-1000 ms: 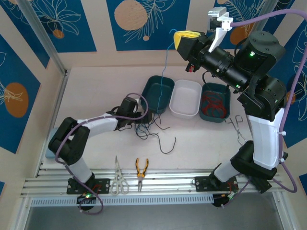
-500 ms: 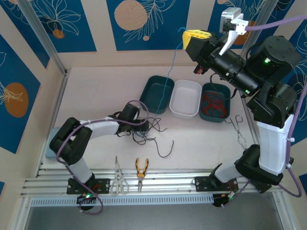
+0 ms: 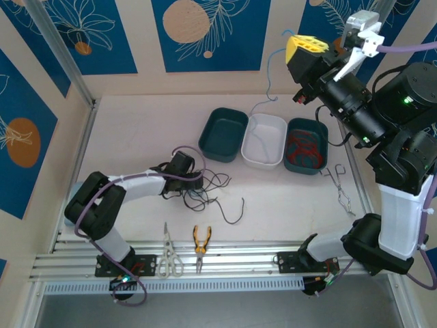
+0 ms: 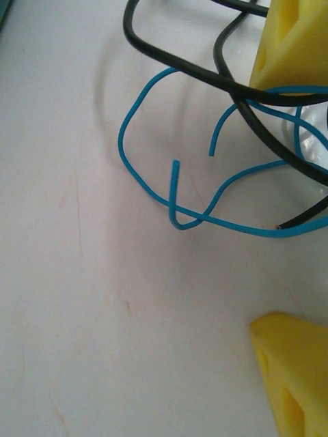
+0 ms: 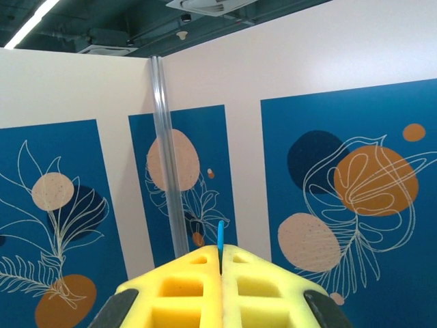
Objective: Untangle the cables
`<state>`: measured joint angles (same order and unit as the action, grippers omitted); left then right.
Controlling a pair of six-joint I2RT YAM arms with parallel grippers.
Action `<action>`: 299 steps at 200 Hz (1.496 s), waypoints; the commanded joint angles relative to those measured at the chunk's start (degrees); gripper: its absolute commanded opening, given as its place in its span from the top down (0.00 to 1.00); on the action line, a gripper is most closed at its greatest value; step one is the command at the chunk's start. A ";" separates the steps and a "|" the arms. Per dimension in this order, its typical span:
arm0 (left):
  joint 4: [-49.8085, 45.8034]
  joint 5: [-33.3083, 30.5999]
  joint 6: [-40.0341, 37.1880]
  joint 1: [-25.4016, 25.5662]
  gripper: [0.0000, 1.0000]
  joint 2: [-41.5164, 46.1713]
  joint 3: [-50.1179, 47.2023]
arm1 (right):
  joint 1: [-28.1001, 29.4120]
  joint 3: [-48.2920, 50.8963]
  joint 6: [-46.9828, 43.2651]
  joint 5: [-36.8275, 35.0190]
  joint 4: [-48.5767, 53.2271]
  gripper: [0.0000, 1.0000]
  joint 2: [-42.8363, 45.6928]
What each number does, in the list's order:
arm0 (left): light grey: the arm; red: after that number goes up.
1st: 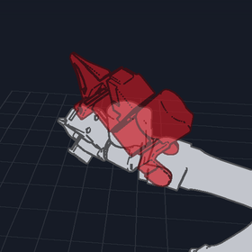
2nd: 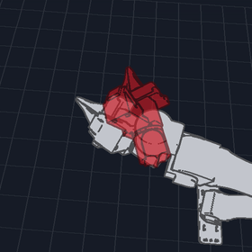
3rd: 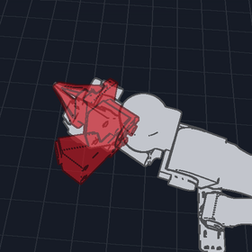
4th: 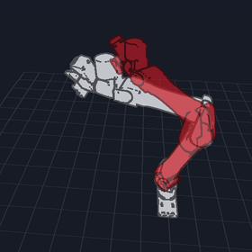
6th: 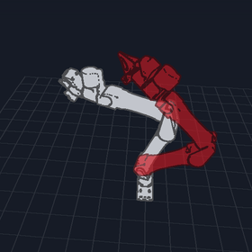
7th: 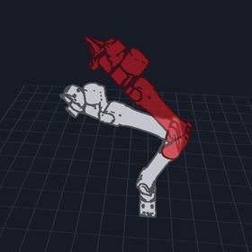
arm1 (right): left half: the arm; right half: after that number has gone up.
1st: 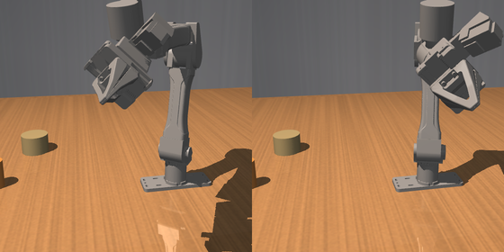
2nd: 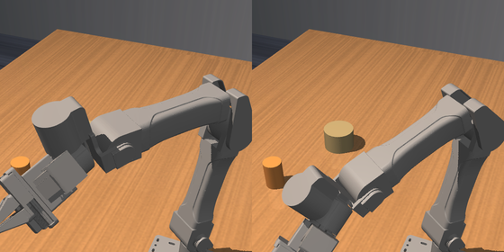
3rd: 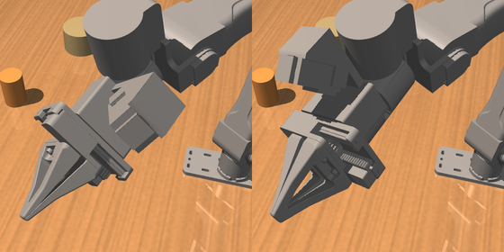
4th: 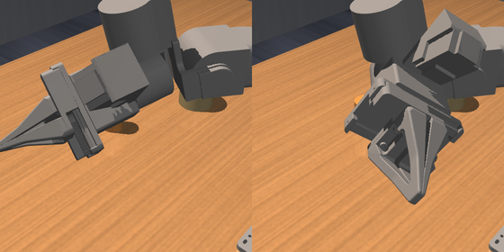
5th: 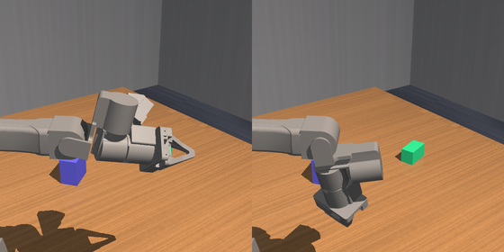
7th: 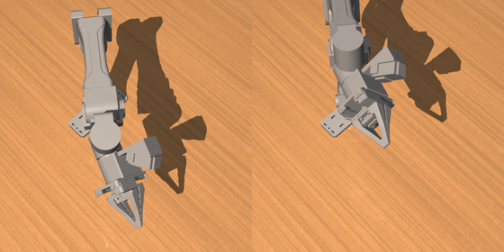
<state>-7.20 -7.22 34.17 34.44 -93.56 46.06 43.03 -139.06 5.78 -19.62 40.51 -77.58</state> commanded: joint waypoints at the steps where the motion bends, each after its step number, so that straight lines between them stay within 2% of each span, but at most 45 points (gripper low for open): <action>1: -7.38 -3.46 1.66 -1.65 0.18 0.61 -1.96 | -0.03 1.42 -1.67 -3.54 -3.07 1.00 1.45; 17: -7.36 -2.60 1.51 -1.69 0.14 1.26 -1.52 | -0.31 0.88 -2.84 -5.49 -3.11 1.00 0.45; 45: -8.00 -0.92 1.01 -1.69 0.00 3.74 -0.51 | -1.42 -2.81 -6.29 -9.03 -3.15 1.00 -3.19; 99: -10.94 0.15 1.04 -1.74 0.00 10.86 1.28 | -5.64 -5.78 -9.20 -10.70 -5.83 1.00 -9.36; 174: -14.63 -7.97 -0.28 -2.50 0.00 22.63 0.74 | -12.03 -9.93 -8.87 -7.10 -10.62 1.00 -16.11; 220: -14.57 -9.58 -1.15 -3.49 0.00 25.88 -0.51 | -16.91 -10.00 -5.34 -4.55 -9.91 1.00 -19.54; 266: -14.74 -9.13 -1.22 -4.33 0.00 25.45 -1.23 | -21.75 -3.94 -1.35 -4.78 -8.13 1.00 -19.63; 299: -14.03 -8.18 -1.06 -4.64 0.00 25.18 -1.70 | -24.09 6.02 2.03 -4.63 -8.96 1.00 -16.48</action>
<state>-20.64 -15.51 33.98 30.57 -68.45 45.10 20.12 -138.43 4.10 -24.60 32.60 -96.92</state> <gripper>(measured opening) 0.998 0.047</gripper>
